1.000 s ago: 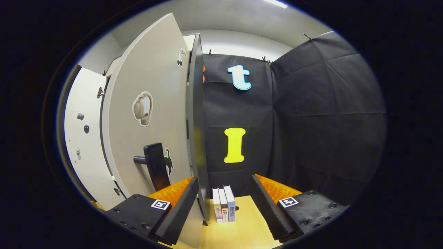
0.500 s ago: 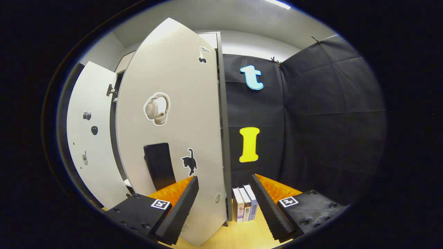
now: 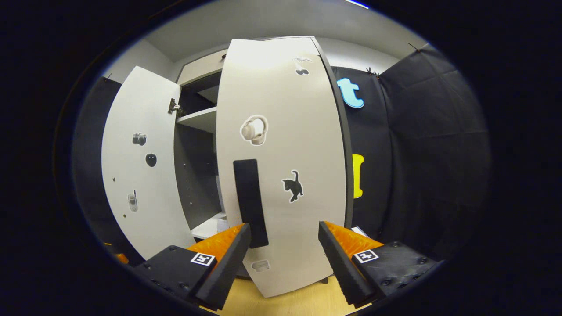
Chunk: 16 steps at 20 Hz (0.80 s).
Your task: Grab one shoe with the right hand and put it into the shoe cabinet, grab the other shoe with the left hand and put it into the shoe cabinet; then close the right door with the right hand and the left door with the left hand.
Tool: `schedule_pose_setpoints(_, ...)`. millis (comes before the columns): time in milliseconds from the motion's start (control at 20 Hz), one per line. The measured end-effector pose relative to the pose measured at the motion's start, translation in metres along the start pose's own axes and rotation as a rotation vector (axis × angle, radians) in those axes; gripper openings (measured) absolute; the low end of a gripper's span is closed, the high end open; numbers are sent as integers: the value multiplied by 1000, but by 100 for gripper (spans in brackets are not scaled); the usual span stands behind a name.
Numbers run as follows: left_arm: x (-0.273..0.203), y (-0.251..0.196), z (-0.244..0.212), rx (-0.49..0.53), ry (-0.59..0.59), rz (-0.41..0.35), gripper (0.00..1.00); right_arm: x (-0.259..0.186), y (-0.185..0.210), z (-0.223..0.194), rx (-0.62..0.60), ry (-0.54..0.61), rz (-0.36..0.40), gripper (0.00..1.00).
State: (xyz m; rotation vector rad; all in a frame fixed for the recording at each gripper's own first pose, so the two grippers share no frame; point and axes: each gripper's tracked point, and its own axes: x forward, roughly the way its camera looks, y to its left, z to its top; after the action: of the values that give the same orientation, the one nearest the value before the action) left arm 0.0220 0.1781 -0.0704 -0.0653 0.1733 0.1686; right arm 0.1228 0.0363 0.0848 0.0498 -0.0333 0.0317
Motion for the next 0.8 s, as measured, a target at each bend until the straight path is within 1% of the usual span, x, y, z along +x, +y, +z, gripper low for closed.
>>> schedule_pose_setpoints(150,10,20,9,-2,-19,3,95,-23,-7,-22,25,29,-32,98)
schedule_pose_setpoints(250,17,32,18,-2,-27,2,95,-37,-19,-37,49,56,-67,98)
schedule_pose_setpoints(450,39,55,54,-14,-60,-19,96,-61,-40,-74,57,133,-123,98)
schedule_pose_setpoints(500,46,59,65,-10,-69,-34,95,-64,-43,-80,52,152,-124,98)
schedule_pose_setpoints(600,61,64,88,-14,-88,-64,95,-69,-47,-83,37,154,-130,98)
schedule_pose_setpoints(750,80,69,126,-59,-129,-109,95,-75,-41,-85,32,143,-131,98)
schedule_pose_setpoints(800,87,71,136,-57,-135,-119,95,-78,-37,-88,39,145,-128,98)
